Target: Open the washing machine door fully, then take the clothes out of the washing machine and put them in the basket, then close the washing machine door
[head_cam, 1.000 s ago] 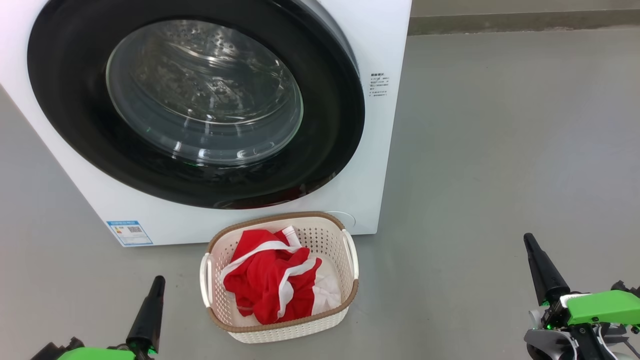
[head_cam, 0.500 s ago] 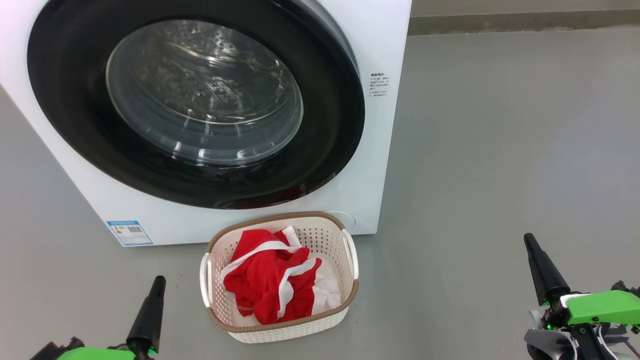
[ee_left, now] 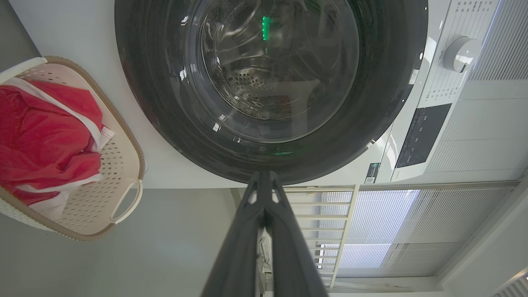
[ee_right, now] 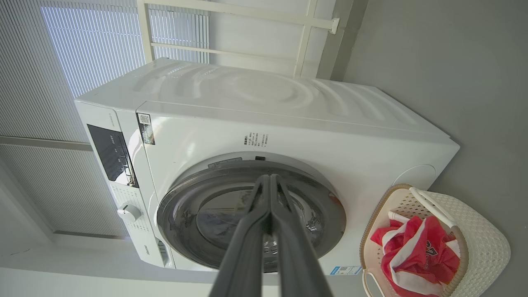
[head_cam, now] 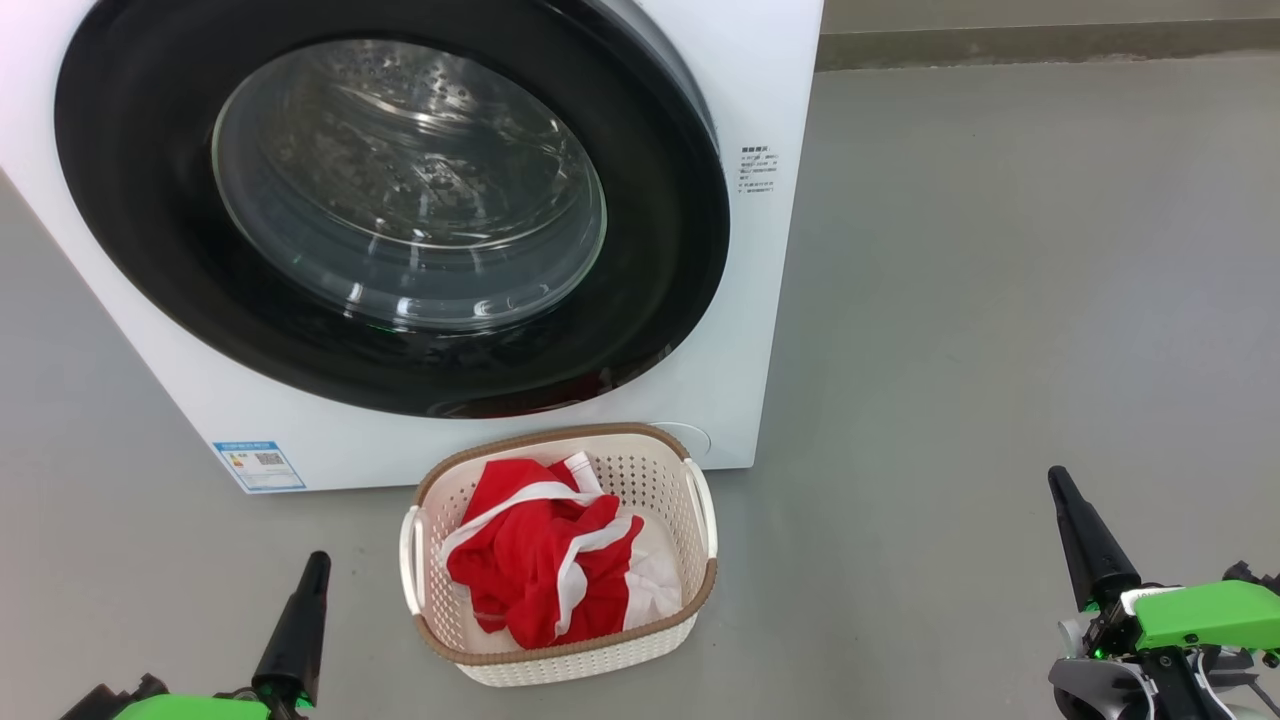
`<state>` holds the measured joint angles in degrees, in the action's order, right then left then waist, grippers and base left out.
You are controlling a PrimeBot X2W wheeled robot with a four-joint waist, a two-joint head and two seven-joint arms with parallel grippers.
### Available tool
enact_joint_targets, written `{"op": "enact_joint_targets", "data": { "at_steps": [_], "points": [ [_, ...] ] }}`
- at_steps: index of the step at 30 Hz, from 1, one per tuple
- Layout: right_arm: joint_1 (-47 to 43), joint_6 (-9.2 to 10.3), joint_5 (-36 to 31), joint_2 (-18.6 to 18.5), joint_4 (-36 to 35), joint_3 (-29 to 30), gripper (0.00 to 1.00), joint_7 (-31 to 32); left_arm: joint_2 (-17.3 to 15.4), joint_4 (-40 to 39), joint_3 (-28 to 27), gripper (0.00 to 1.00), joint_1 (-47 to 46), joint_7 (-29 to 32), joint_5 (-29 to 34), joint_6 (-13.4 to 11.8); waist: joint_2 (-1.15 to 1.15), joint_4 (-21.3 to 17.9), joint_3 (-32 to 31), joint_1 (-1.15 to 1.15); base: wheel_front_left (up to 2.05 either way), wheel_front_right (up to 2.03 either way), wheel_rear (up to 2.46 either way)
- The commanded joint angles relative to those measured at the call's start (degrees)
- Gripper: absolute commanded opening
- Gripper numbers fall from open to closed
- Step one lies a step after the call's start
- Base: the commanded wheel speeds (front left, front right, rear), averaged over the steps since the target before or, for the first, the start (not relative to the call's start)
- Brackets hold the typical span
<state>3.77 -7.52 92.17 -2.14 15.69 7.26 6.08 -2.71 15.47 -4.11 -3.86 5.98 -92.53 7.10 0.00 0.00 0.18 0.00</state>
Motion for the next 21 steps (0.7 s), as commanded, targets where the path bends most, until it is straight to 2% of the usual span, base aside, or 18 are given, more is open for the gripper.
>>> {"op": "enact_joint_targets", "data": {
  "at_steps": [1,21],
  "points": [
    [2.4,0.03,0.0,-0.8,-1.7,-0.8,0.00,0.4,-0.4,-1.4,-2.1,0.00,-2.3,0.3,0.1,0.4,0.00,0.0,0.0,0.00,0.00,0.00,0.00],
    [2.4,0.03,0.0,-0.8,-1.7,-0.8,0.00,0.4,-0.4,-1.4,-2.2,0.00,-2.3,0.3,0.2,0.4,0.00,0.0,0.0,0.00,0.00,0.00,0.00]
  ]
}}
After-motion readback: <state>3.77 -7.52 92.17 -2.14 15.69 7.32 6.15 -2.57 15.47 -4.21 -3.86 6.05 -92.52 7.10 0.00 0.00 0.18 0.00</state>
